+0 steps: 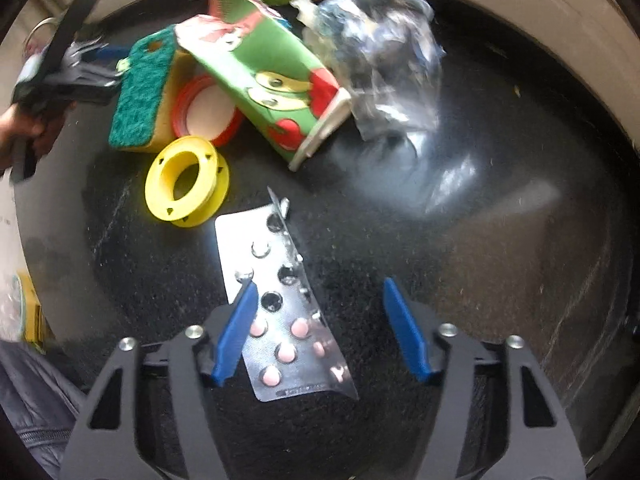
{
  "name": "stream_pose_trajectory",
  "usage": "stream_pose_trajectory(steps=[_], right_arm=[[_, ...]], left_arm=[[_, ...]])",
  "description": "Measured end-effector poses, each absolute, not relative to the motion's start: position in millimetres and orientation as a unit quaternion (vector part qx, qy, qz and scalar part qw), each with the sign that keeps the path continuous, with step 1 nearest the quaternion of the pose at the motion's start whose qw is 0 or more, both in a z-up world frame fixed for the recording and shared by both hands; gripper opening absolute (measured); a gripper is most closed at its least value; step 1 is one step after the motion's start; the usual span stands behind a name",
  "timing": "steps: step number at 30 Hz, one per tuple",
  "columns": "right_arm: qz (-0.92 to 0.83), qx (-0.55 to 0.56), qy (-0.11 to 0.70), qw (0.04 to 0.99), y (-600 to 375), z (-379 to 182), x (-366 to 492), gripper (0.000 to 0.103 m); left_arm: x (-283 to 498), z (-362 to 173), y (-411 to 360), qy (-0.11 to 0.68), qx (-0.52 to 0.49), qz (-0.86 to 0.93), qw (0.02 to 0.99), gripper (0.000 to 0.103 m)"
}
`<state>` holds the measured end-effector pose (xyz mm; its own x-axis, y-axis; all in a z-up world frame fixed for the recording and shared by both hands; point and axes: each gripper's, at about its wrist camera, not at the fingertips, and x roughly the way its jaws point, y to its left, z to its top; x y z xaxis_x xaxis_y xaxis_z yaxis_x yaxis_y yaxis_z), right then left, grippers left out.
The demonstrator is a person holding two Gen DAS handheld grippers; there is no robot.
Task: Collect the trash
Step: 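Grasp the white-green plastic tray with left tool while right tool grasps the pill blister pack, then carry both items to the yellow-rimmed bin and open both tools over it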
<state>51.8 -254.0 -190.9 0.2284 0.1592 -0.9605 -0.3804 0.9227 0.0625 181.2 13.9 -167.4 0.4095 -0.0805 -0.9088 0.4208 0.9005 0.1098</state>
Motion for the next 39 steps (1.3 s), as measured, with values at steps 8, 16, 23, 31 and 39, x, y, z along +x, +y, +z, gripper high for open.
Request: stream_pose_trajectory(steps=[8, 16, 23, 31, 39], right_arm=[[0.184, -0.059, 0.596, 0.779, -256.5, -173.6, 49.3, 0.007], [0.175, -0.052, 0.567, 0.803, -249.2, -116.6, 32.4, 0.007], [0.186, -0.039, 0.532, 0.825, -219.1, -65.1, 10.8, 0.007], [0.235, -0.069, 0.498, 0.832, -143.8, -39.3, 7.3, 0.007], [0.359, -0.117, 0.476, 0.794, -11.7, -29.1, -6.8, 0.007]], left_arm=[[167.0, -151.0, 5.1, 0.518, 0.151, -0.150, 0.828, 0.032], [110.3, -108.9, 13.8, 0.519, 0.108, -0.112, 0.841, 0.032], [36.7, -57.3, 37.2, 0.518, 0.049, -0.069, 0.851, 0.033], [-24.4, -39.5, 79.5, 0.511, 0.004, -0.008, 0.859, 0.033], [-96.0, -42.3, 170.2, 0.498, -0.056, 0.111, 0.858, 0.033]])
